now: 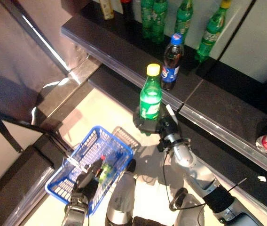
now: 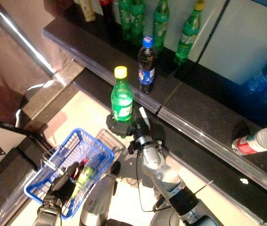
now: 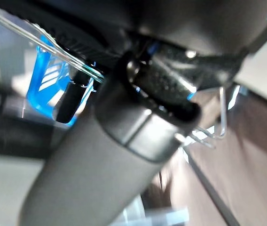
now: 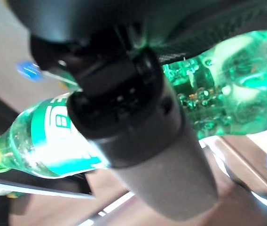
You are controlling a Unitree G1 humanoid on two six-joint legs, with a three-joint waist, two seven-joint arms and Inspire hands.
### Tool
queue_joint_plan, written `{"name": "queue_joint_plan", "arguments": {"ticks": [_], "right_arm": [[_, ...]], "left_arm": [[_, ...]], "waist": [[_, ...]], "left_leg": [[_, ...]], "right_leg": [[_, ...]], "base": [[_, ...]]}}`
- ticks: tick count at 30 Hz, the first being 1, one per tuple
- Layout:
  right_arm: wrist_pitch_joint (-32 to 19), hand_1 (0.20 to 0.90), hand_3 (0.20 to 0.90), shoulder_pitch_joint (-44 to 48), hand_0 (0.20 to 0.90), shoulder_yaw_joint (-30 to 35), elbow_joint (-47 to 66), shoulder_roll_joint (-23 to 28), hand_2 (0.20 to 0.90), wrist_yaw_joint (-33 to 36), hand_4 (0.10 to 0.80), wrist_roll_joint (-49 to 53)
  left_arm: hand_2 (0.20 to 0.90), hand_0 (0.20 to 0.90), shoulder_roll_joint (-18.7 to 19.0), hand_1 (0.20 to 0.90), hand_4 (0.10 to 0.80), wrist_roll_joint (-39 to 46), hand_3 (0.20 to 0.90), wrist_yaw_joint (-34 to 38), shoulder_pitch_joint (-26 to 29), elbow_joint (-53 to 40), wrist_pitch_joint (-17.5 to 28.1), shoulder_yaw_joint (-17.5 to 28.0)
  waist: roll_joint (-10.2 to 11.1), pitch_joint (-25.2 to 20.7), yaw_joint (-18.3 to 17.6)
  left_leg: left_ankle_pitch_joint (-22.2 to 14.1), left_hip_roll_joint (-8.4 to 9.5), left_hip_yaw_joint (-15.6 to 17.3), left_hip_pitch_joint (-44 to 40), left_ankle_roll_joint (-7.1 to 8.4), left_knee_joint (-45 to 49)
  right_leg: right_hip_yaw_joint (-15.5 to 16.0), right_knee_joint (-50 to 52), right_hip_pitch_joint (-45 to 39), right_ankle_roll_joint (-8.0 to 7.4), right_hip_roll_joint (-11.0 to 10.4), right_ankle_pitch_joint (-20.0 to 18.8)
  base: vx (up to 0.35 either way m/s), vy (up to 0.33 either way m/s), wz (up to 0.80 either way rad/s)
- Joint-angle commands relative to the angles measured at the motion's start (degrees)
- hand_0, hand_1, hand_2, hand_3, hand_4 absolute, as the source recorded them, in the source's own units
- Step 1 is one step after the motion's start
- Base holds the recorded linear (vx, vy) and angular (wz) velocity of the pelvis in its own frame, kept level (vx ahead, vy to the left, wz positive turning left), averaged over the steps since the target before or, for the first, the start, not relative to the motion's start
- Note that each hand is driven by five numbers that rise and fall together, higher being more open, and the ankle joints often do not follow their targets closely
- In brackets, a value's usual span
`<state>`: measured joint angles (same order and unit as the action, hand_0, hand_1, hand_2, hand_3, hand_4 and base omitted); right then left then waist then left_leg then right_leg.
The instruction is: Pick up the drink and place into the basket.
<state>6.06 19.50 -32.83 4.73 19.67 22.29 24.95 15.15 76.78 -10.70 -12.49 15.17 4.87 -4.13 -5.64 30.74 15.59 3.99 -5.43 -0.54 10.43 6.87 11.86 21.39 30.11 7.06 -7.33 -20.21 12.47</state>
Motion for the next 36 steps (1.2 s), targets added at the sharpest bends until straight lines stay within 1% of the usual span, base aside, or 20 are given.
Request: {"name": "queue_joint_plan", "arguments": {"ticks": [1,7,12,15,19,20,23,27,31,33,36], "right_arm": [[-7.7,0.300,0.200,9.8,0.300,-0.2,3.4,-7.4,0.300,2.0,0.100,-0.7],[-6.4,0.300,0.200,12.3,0.300,-2.9,-0.4,-10.7,0.300,5.2,0.100,-1.4],[-5.7,0.300,0.200,13.0,0.300,-4.4,-4.8,-13.1,0.300,8.1,0.100,-2.1],[-6.3,0.300,0.200,13.2,0.300,-4.6,-7.2,-13.9,0.300,8.4,0.100,-1.5],[-6.2,0.300,0.200,13.7,0.300,-5.1,-9.0,-14.8,0.300,8.6,0.100,-1.5],[-6.4,0.300,0.200,14.0,0.300,-5.2,-10.4,-15.4,0.300,8.8,0.100,-1.4],[-6.7,0.300,0.200,15.0,0.300,-5.2,-14.8,-17.1,0.300,9.1,0.100,-1.1],[-6.3,0.300,0.200,14.9,0.300,-5.7,-18.8,-19.1,0.300,9.0,0.100,-0.1],[-5.4,0.300,0.200,14.5,0.300,-6.8,-20.7,-20.6,0.300,8.7,0.100,0.6],[-5.7,0.300,0.200,14.4,0.300,-7.1,-21.3,-21.1,0.300,8.2,0.100,1.1],[-6.3,0.300,0.200,14.5,0.300,-7.6,-21.8,-21.9,0.300,8.1,0.100,1.5]], "left_arm": [[0.300,0.300,1.1,0.300,0.100,1.5,0.200,-18.5,8.9,-23.8,2.7,-2.7],[0.300,0.300,2.6,0.300,0.100,1.3,0.200,-19.2,11.4,-30.5,-0.5,-3.6],[0.300,0.300,3.1,0.300,0.100,0.3,0.200,-20.8,12.7,-33.0,-2.5,-3.7],[0.300,0.300,3.5,0.300,0.100,-0.1,0.200,-21.7,13.0,-33.4,-3.9,-3.7],[0.300,0.300,3.8,0.300,0.100,-0.3,0.200,-24.2,13.6,-33.2,-5.4,-3.4],[0.300,0.300,4.1,0.300,0.100,-0.2,0.200,-25.7,13.9,-33.6,-6.4,-3.4],[0.300,0.300,4.0,0.300,0.100,1.0,0.200,-30.0,15.1,-35.8,-8.7,-3.9],[0.300,0.300,3.6,0.300,0.100,2.0,0.200,-33.4,17.0,-39.1,-11.1,-5.3],[0.300,0.300,3.5,0.300,0.100,2.8,0.200,-35.0,18.8,-42.2,-13.4,-6.9],[0.300,0.300,3.7,0.300,0.100,3.1,0.200,-35.8,19.3,-42.9,-14.1,-7.4],[0.300,0.300,3.9,0.300,0.100,2.8,0.200,-35.2,20.1,-43.1,-14.4,-8.2]], "waist": [[-0.4,-7.2,0.0],[0.3,-6.4,3.2],[0.8,-6.2,5.0],[0.9,-6.2,5.8],[1.0,-6.3,6.3],[1.0,-6.4,6.6],[1.0,-6.7,7.2],[0.7,-6.6,7.5],[0.7,-6.6,7.5],[0.6,-6.6,7.4],[0.5,-6.7,7.3]], "left_leg": [[1.7,1.80,-1.3,1.7,-0.09,6.1],[0.8,3.36,-3.6,2.3,-0.31,4.8],[-0.2,4.21,-4.8,2.4,-0.41,4.1],[-0.8,4.66,-5.3,2.8,-0.56,3.8],[-0.9,4.85,-5.7,3.0,-0.59,3.4],[-0.9,4.99,-5.9,3.2,-0.57,3.4],[-0.9,5.27,-6.4,3.1,-0.65,2.9],[-0.9,5.48,-6.9,3.2,-0.74,2.9],[-0.9,5.61,-7.2,2.9,-0.81,2.5],[-0.8,5.61,-7.3,2.8,-0.84,2.4],[-0.5,5.63,-7.3,2.8,-0.82,1.8]], "right_leg": [[1.4,-7.4,-6.4,3.90,3.1,-4.6],[4.2,-9.4,-8.0,3.03,3.2,-5.5],[5.5,-10.4,-8.9,2.58,3.2,-5.8],[6.1,-11.0,-9.1,2.48,3.2,-6.1],[6.3,-11.4,-9.1,2.38,3.4,-6.4],[6.4,-11.6,-9.2,2.35,3.5,-6.4],[6.7,-12.1,-9.6,2.26,3.6,-6.5],[7.0,-11.9,-9.5,2.26,3.5,-6.5],[7.2,-12.2,-9.7,1.98,3.4,-6.7],[7.2,-12.2,-9.5,1.85,3.3,-6.9],[7.1,-12.7,-9.5,1.63,3.3,-7.3]], "base": [[-0.016,-0.044,0.32],[-0.001,-0.077,0.28],[0.018,-0.065,0.25],[0.016,-0.068,0.13],[0.003,-0.045,0.05],[0.013,-0.053,0.04],[0.016,-0.034,0.10],[0.007,-0.012,0.10],[0.011,-0.001,0.12],[0.003,0.010,0.10],[0.000,0.000,0.00]]}}
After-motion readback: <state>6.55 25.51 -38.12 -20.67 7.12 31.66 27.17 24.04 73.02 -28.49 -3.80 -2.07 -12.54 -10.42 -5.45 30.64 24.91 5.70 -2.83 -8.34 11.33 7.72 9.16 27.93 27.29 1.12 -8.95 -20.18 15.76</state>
